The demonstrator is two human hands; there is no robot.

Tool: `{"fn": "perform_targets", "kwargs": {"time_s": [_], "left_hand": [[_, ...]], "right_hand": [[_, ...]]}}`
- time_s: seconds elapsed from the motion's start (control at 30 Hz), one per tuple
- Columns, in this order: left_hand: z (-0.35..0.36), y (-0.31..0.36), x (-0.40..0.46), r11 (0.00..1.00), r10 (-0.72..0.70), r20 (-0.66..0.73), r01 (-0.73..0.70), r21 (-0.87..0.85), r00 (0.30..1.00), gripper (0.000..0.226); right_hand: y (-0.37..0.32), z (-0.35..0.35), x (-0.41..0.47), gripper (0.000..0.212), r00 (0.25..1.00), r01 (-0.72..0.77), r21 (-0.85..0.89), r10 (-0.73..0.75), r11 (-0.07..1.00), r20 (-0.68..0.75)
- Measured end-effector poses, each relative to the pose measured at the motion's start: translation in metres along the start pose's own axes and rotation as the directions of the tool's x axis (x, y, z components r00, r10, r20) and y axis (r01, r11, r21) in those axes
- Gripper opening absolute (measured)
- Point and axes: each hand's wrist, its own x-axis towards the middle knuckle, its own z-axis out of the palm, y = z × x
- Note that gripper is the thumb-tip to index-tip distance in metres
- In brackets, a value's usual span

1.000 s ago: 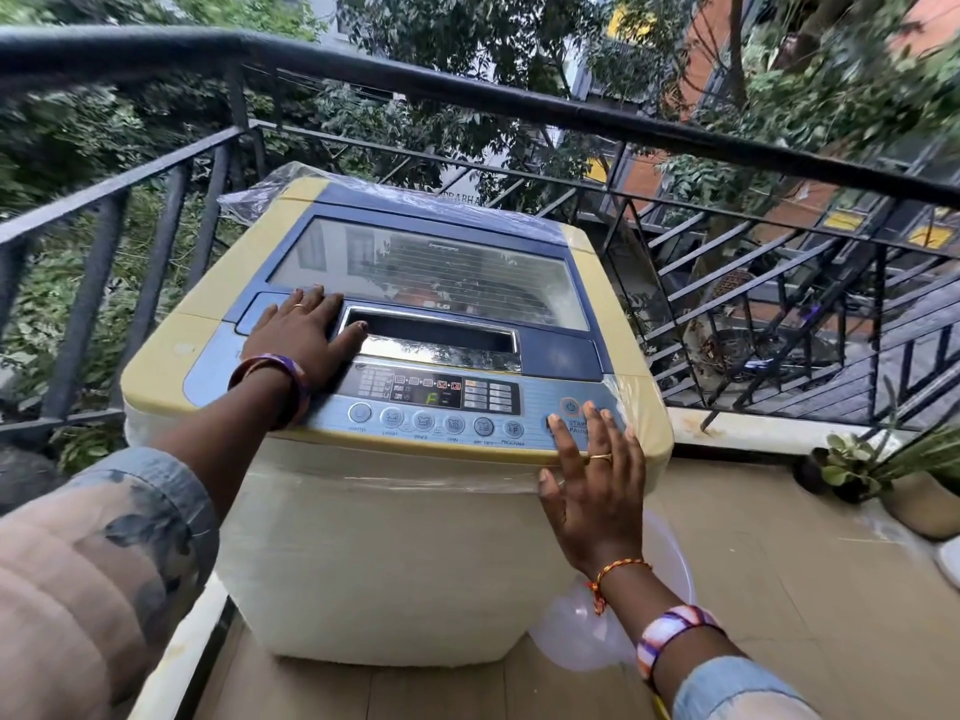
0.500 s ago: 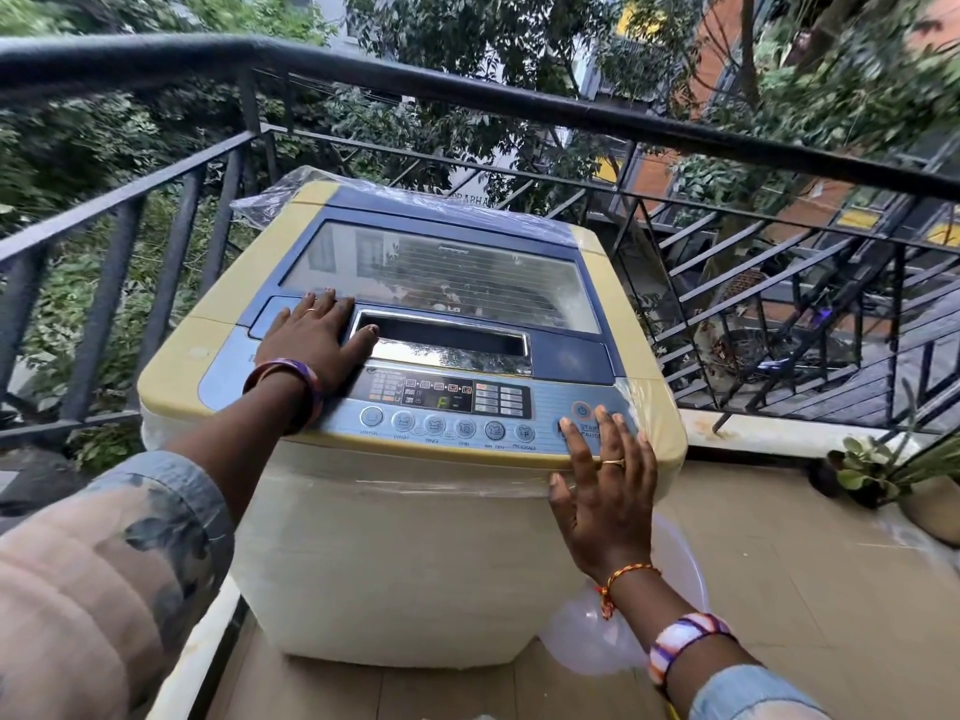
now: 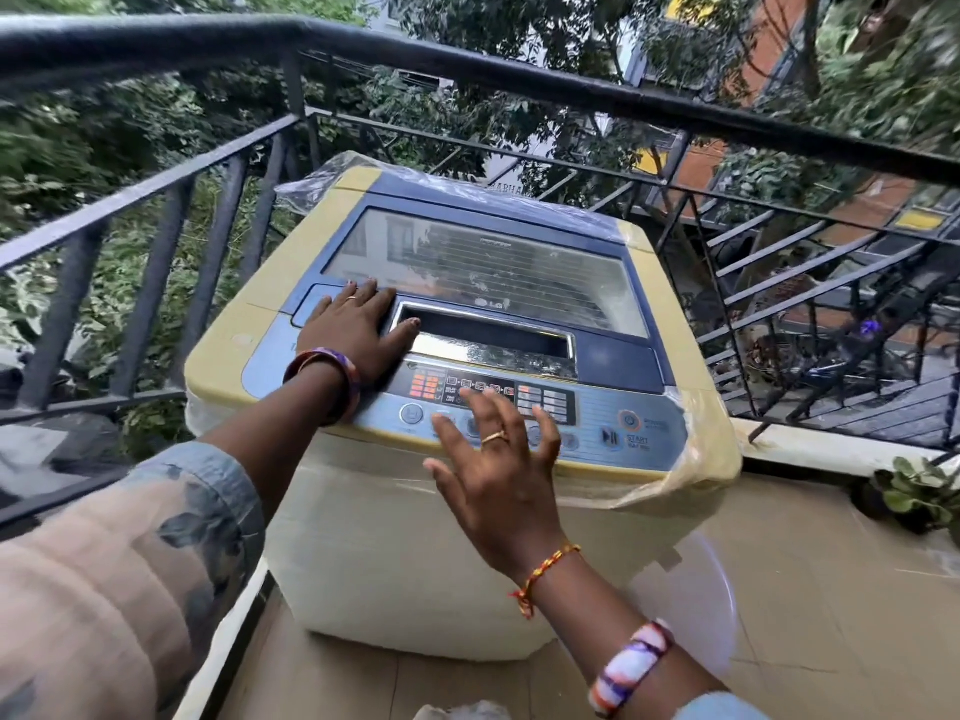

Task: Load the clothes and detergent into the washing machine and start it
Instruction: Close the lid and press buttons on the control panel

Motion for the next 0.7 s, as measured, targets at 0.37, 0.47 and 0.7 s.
{"fn": "perform_targets", "kwargs": {"time_s": [0.37, 0.47, 0.7], "left_hand": [[-0.002, -0.007, -0.004, 0.999, -0.007, -0.015, 0.007, -0.051, 1.0, 0.063], [-0.002, -0.009, -0.001, 0.998, -0.015, -0.025, 0.013, -0.063, 1.0, 0.063], [-0.002, -0.015, -0.003, 0.996, -0.01, -0.016, 0.008, -0.092, 1.0, 0.064]], "right_hand": [[-0.006, 0.013, 0.0, 0.022, 0.992, -0.034, 0.121, 0.048, 0.992, -0.116], [-0.008, 0.015, 0.002, 0.022, 0.992, -0.038, 0.133, 0.053, 0.99, -0.113], [-0.006, 0.014, 0.004, 0.027, 0.998, -0.01, 0.299, 0.026, 0.954, -0.049]]}}
